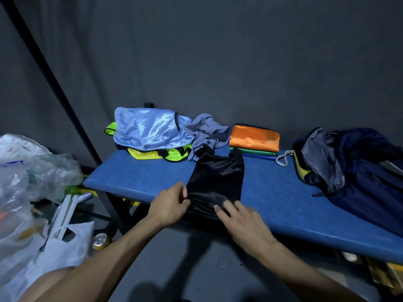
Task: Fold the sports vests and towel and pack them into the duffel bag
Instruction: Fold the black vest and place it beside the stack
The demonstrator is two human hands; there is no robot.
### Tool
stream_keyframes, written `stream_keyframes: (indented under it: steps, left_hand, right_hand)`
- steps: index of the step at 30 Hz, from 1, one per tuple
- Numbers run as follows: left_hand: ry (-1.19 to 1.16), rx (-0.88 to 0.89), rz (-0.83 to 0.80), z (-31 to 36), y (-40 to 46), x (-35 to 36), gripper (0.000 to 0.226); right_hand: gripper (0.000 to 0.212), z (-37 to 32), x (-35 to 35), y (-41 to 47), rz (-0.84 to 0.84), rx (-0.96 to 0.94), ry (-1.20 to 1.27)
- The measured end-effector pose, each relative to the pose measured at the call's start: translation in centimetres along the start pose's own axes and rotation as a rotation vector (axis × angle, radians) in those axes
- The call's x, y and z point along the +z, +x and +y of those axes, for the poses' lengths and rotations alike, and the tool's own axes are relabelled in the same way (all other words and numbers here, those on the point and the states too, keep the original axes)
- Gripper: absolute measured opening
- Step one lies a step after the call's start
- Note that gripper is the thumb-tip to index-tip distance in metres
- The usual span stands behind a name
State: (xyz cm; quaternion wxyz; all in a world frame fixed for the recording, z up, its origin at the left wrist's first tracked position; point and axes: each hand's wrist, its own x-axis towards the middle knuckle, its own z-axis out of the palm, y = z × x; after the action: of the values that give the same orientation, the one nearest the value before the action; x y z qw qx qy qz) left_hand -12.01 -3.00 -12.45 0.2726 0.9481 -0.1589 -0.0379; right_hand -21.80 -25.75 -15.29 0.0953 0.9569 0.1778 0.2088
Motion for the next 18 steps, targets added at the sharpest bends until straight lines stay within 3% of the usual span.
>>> stream_keyframes:
  steps: [2,6,10,12,15,18]
  left_hand:
    - [-0.005,-0.005,-0.030,-0.5,-0.2,-0.2,0.021]
    - [0.235,0.075,-0.004,-1.0,-0.5,-1.0,0.029]
    - [0.435,0.144,0.045,0.0,-1.2,-1.6,0.020]
    - [0.431,0.244,0.086,0.6,-1.1,-1.7,0.017]
    - [0.423,0.567,0.005,0.2,-0.5,-1.1,0.037]
    - [0.509,0.632,-0.019,-0.2,-0.5,-0.2,0.056]
  right_hand:
    - [0.073,0.2,0.2,-0.1,0.041,-0.019,0.002]
    - [0.057,0.6,0.1,-0.1,0.072,-0.055,-0.016]
    - [0.045,0.7,0.0,0.0,0.111,-0.093,-0.025]
    - [0.041,0.7,-0.1,0.0,0.133,-0.111,-0.039]
    - [0.039,0.7,0.0,0.0,0.136,-0.119,-0.029]
    - [0.040,1.0,-0.2,0.1,0.114,-0.122,0.018]
